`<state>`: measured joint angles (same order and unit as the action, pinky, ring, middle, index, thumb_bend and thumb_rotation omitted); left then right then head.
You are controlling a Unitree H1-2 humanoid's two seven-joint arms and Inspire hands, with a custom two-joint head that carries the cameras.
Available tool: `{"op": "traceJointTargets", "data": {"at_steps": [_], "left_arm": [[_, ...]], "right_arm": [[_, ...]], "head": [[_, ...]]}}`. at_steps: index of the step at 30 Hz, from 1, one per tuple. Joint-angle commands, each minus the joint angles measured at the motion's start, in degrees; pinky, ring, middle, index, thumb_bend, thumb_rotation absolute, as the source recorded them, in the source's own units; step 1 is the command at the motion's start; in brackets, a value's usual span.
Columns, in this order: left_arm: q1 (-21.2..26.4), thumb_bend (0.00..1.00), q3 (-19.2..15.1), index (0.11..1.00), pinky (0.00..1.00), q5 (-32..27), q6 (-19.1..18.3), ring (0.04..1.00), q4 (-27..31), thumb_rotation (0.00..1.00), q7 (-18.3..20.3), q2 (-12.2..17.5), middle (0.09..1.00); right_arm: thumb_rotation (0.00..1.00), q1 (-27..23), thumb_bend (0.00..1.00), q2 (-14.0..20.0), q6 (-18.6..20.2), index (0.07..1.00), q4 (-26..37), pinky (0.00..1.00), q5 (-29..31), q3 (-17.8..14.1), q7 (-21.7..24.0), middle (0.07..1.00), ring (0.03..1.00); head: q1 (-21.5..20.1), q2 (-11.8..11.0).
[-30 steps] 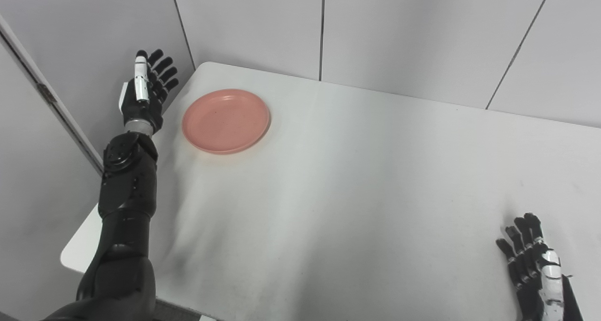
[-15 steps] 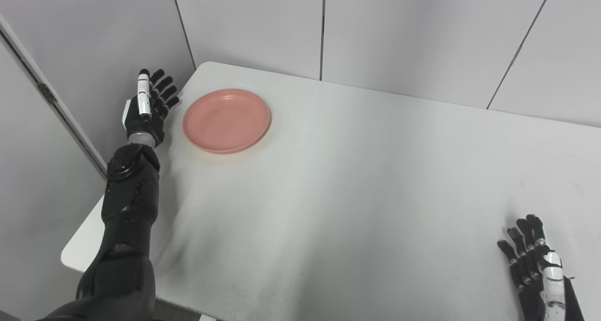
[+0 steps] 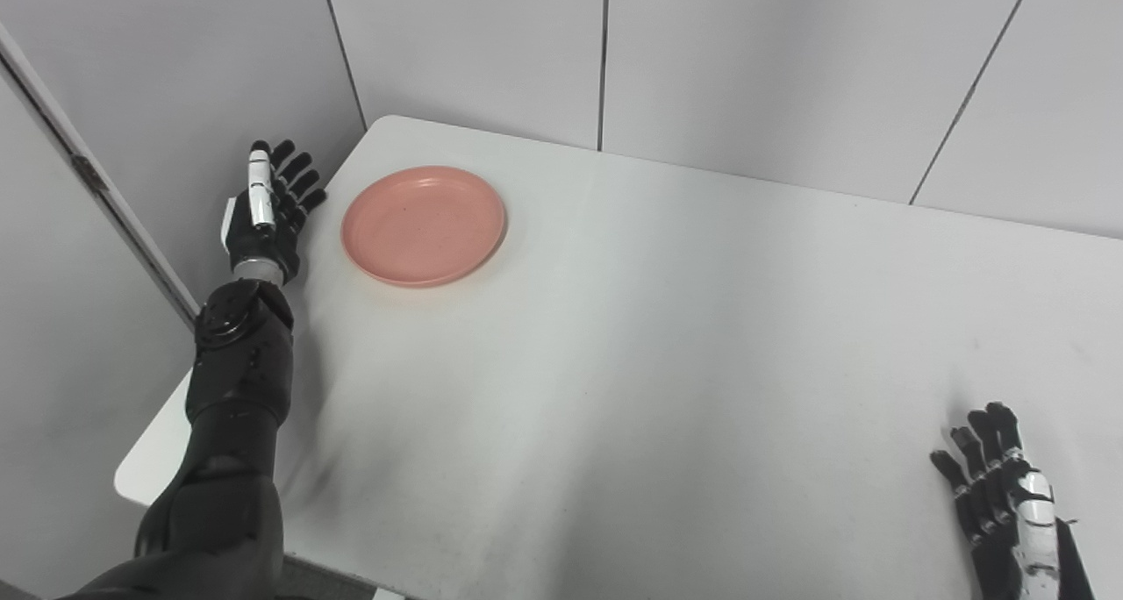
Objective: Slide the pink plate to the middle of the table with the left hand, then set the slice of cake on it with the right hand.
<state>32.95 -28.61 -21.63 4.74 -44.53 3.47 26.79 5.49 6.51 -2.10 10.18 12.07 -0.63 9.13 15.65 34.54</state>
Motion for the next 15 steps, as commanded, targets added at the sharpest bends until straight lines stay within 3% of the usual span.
{"op": "traceJointTargets", "data": {"at_steps": [1,7,15], "left_arm": [[0.89,0.42,0.33,0.836,0.87,-0.66,1.52,0.862,0.33,1.00,0.60,0.52,0.848],[0.34,0.40,0.69,0.814,0.85,-0.87,0.85,0.846,1.40,1.00,-0.52,-1.80,0.836],[-0.35,0.41,3.14,0.842,0.87,-0.86,1.38,0.867,2.04,1.00,2.02,-3.85,0.862]], "right_arm": [[1.00,0.67,0.53,0.42,1.24,1.000,1.16,1.00,-0.25,-0.39,-0.26,1.000,0.987],[1.00,0.43,0.52,0.67,0.53,1.000,0.53,1.00,0.30,-0.28,0.29,1.000,0.992],[1.00,0.40,0.54,0.62,1.38,1.000,0.89,1.00,-0.03,-0.28,-0.16,1.000,0.988]], "head": [[-0.18,-0.03],[-0.40,0.07],[-0.66,0.39]]}}
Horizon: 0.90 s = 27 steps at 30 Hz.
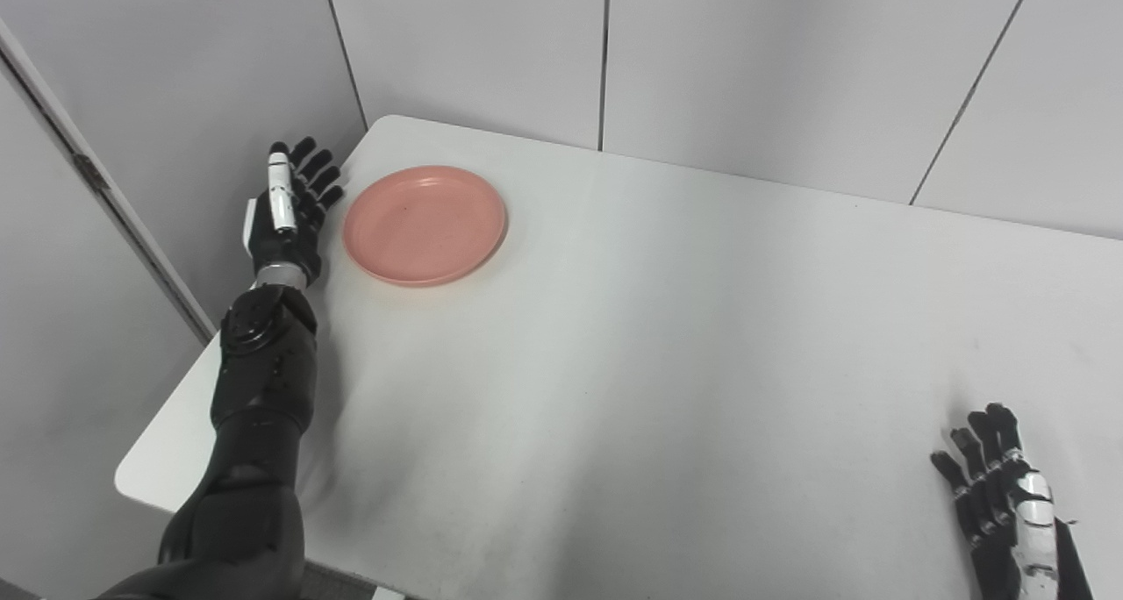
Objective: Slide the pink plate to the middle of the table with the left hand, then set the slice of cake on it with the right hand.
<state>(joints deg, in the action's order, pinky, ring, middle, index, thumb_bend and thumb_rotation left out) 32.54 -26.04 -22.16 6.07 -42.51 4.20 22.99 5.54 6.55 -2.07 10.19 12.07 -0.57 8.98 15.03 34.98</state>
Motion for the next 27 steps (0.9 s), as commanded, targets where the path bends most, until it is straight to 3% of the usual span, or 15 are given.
{"op": "traceJointTargets", "data": {"at_steps": [1,16,27], "left_arm": [[0.07,0.41,1.04,0.844,0.87,-0.04,0.44,0.864,-0.21,1.00,1.39,-0.25,0.861],[0.18,0.40,4.27,0.807,0.83,1.41,-1.14,0.844,1.15,1.00,-1.03,-3.17,0.835],[-0.64,0.43,7.16,0.841,0.84,1.30,-1.36,0.856,1.46,1.00,0.84,-4.31,0.852]], "right_arm": [[1.00,0.35,0.54,0.55,1.38,1.000,0.95,1.00,0.00,-0.32,0.01,1.000,0.988],[1.00,0.08,0.54,0.10,2.26,1.000,1.33,1.00,-0.55,0.01,-0.52,1.000,0.991],[1.00,-0.07,0.54,-0.04,1.96,1.000,1.17,1.00,-0.48,0.26,-0.31,1.000,0.991]], "head": [[-0.14,0.03],[-1.06,0.34],[-2.35,0.90]]}}
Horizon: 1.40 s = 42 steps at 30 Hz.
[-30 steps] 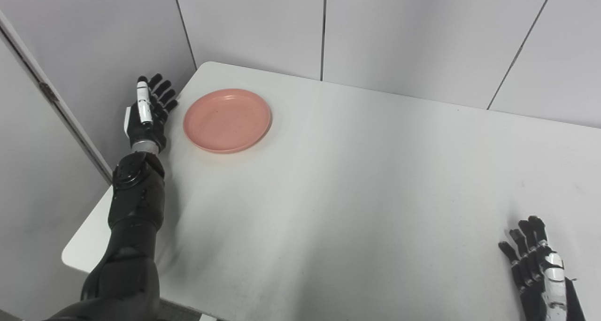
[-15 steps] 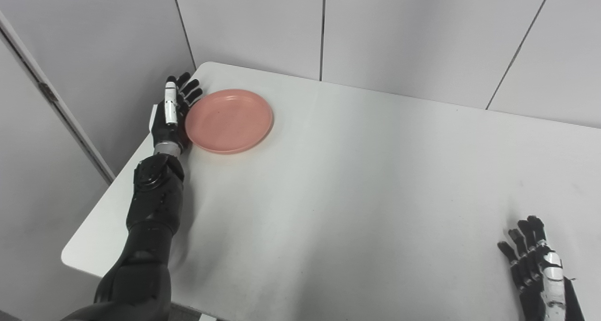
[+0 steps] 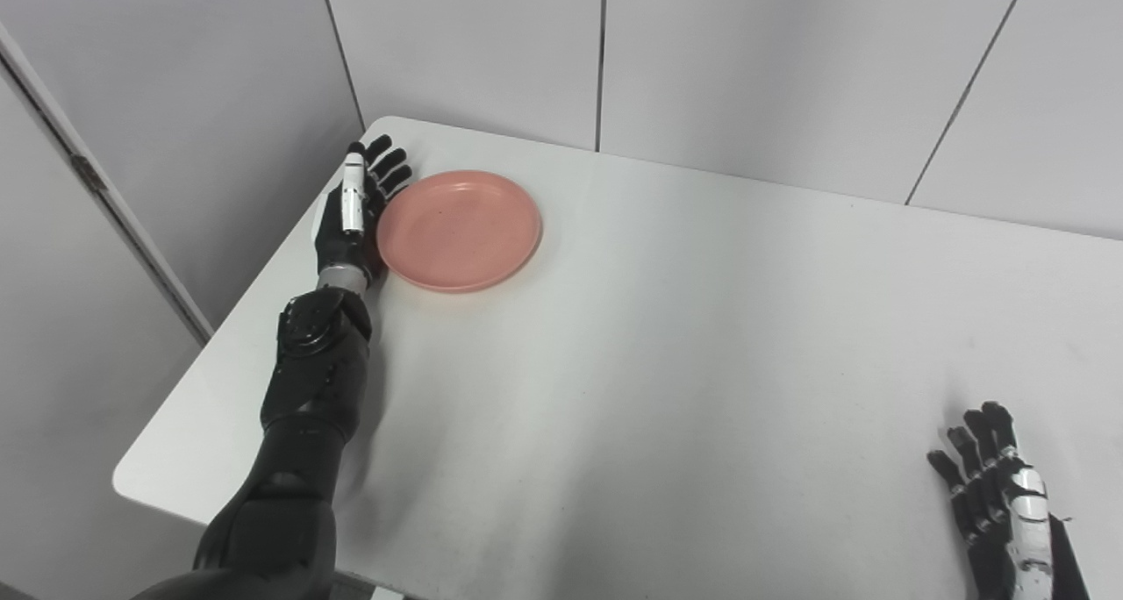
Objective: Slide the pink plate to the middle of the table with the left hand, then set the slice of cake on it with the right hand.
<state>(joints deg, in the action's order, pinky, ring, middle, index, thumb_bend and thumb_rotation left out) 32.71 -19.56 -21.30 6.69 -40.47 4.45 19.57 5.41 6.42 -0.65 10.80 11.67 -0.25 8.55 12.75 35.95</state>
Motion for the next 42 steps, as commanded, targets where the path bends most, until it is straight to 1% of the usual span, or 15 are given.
{"op": "traceJointTargets", "data": {"at_steps": [1,4,5,9,12,15,20,23,26,29,33,37,42], "left_arm": [[-0.85,0.42,0.88,0.836,0.84,0.40,-1.90,0.851,-0.65,1.00,0.73,-1.05,0.845],[-0.84,0.41,1.45,0.828,0.83,0.71,-1.75,0.849,-0.85,1.00,0.73,-1.61,0.842],[-0.83,0.41,1.46,0.833,0.83,0.41,-2.23,0.854,-0.62,1.00,0.75,-1.93,0.847],[-0.89,0.40,2.32,0.846,0.85,0.16,-2.84,0.854,-0.33,1.00,1.99,-2.77,0.853],[-1.82,0.40,3.88,0.835,0.86,0.87,-4.05,0.860,2.15,1.00,2.32,-3.51,0.854],[-2.87,0.40,5.21,0.822,0.86,1.04,-5.84,0.849,5.31,1.00,2.03,-4.84,0.845],[-4.09,0.42,7.52,0.830,0.85,1.90,-7.34,0.846,9.08,1.00,3.35,-6.18,0.849],[-4.76,0.40,8.80,0.828,0.85,2.66,-8.95,0.845,11.68,1.00,3.12,-7.08,0.848],[-5.29,0.41,9.84,0.834,0.85,3.32,-9.81,0.848,13.16,1.00,3.24,-7.78,0.851],[-5.71,0.38,10.80,0.813,0.86,3.68,-10.20,0.844,14.06,1.00,3.27,-8.49,0.842],[-6.42,0.38,12.00,0.830,0.86,4.10,-11.13,0.846,15.73,1.00,3.95,-9.44,0.847],[-7.48,0.38,13.72,0.834,0.87,4.49,-12.70,0.853,18.72,1.00,4.45,-10.09,0.852],[-8.97,0.39,16.09,0.836,0.88,5.32,-14.98,0.864,22.99,1.00,5.30,-11.43,0.856]], "right_arm": [[1.00,0.03,0.53,0.04,0.57,1.000,0.56,1.00,-0.04,-0.05,0.09,1.000,0.990],[1.00,-0.01,0.53,-0.11,0.63,1.000,0.63,1.00,-0.36,0.01,-0.11,1.000,0.988],[1.00,-0.03,0.53,-0.15,0.66,1.000,0.65,1.00,-0.53,0.04,-0.19,1.000,0.988],[1.00,0.16,0.53,-0.39,1.03,1.000,1.28,0.99,-1.27,0.21,-0.64,1.000,0.981],[1.00,0.14,0.52,-0.43,0.92,1.000,1.35,0.99,-1.34,0.36,-0.58,0.999,0.982],[1.00,0.11,0.52,-0.63,0.59,1.000,1.45,0.98,-1.93,0.49,-0.78,0.993,0.975],[1.00,0.10,0.53,-1.00,1.31,1.000,1.83,0.98,-2.63,0.77,-1.49,0.994,0.974],[1.00,0.02,0.54,-1.15,1.62,1.000,2.01,0.98,-3.01,0.94,-1.67,0.993,0.972],[1.00,-0.04,0.55,-1.20,1.71,1.000,2.16,0.98,-3.25,1.10,-1.72,0.993,0.973],[1.00,-0.10,0.54,-1.37,2.27,1.000,2.55,0.98,-3.43,1.26,-1.98,0.992,0.971],[1.00,-0.09,0.53,-1.81,2.69,1.000,2.97,0.97,-3.39,1.42,-2.30,0.991,0.967],[1.00,-0.18,0.53,-2.08,2.43,1.000,2.69,0.96,-3.80,1.53,-2.41,0.990,0.967],[1.00,-0.27,0.53,-2.62,3.11,1.000,2.99,0.96,-4.24,1.67,-2.80,0.987,0.966]], "head": [[-0.06,-0.07],[-0.45,0.11],[-0.57,0.18],[-1.58,0.57],[-2.18,0.76],[-3.01,1.10],[-3.76,1.48],[-4.41,1.69],[-4.71,1.83],[-5.14,2.01],[-6.15,2.35],[-6.99,2.64],[-8.28,3.08]]}}
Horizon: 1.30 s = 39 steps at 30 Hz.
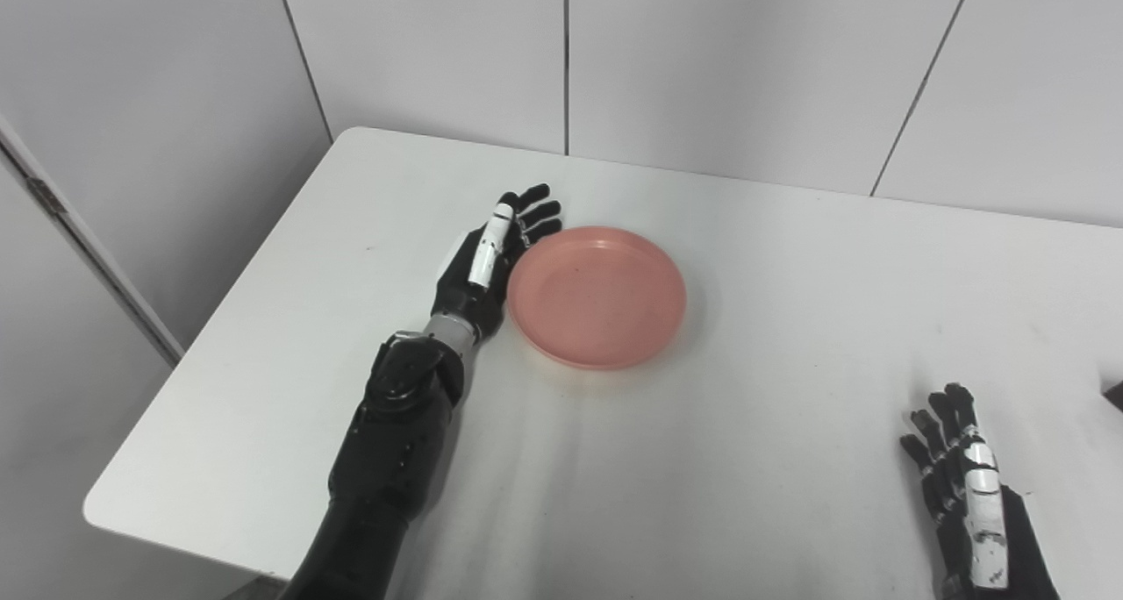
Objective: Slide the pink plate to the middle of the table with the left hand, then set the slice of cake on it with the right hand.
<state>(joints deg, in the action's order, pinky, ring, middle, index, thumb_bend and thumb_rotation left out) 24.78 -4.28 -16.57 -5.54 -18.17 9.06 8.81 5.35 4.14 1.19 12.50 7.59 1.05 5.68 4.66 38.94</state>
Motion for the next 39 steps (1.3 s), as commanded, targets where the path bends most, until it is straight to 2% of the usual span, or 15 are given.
{"op": "traceJointTargets", "data": {"at_steps": [1,6,12,18,28,39], "left_arm": [[-1.37,0.39,1.31,0.837,0.87,0.71,-3.31,0.864,1.62,1.00,0.76,-0.97,0.856],[-2.53,0.41,3.52,0.840,0.87,1.60,-4.85,0.865,3.94,1.00,1.73,-1.91,0.859],[-3.65,0.43,5.42,0.830,0.86,2.94,-3.22,0.850,3.26,1.00,3.07,-2.46,0.851],[-5.24,0.43,6.54,0.833,0.87,2.14,-5.03,0.853,6.54,1.00,3.93,-3.41,0.852],[-7.83,0.43,6.38,0.835,0.88,0.26,-7.98,0.855,11.67,1.00,4.65,-4.13,0.853],[-9.74,0.43,6.47,0.832,0.86,-1.71,-9.47,0.856,13.53,1.00,5.99,-4.20,0.850]], "right_arm": [[1.00,-0.22,0.53,-0.45,1.37,1.000,1.32,0.96,-0.27,0.41,-0.03,0.986,0.965],[1.00,-0.29,0.53,-0.94,2.30,1.000,1.94,0.97,-0.36,0.84,-0.35,0.988,0.968],[1.00,-0.50,0.53,-1.86,3.00,1.000,2.30,0.97,-1.65,1.47,-1.37,0.983,0.965],[1.00,-0.66,0.52,-2.54,4.35,1.000,3.40,0.97,-2.43,2.01,-1.87,0.985,0.970],[1.00,-0.86,0.53,-3.62,5.45,1.000,4.17,0.97,-3.16,2.72,-2.40,0.986,0.965],[1.00,-1.34,0.52,-4.48,4.89,0.999,3.50,0.97,-3.83,3.06,-2.50,0.986,0.965]], "head": [[-0.41,0.17],[-2.25,0.88],[-4.56,1.59],[-6.12,2.20],[-9.69,3.23],[-12.75,4.07]]}}
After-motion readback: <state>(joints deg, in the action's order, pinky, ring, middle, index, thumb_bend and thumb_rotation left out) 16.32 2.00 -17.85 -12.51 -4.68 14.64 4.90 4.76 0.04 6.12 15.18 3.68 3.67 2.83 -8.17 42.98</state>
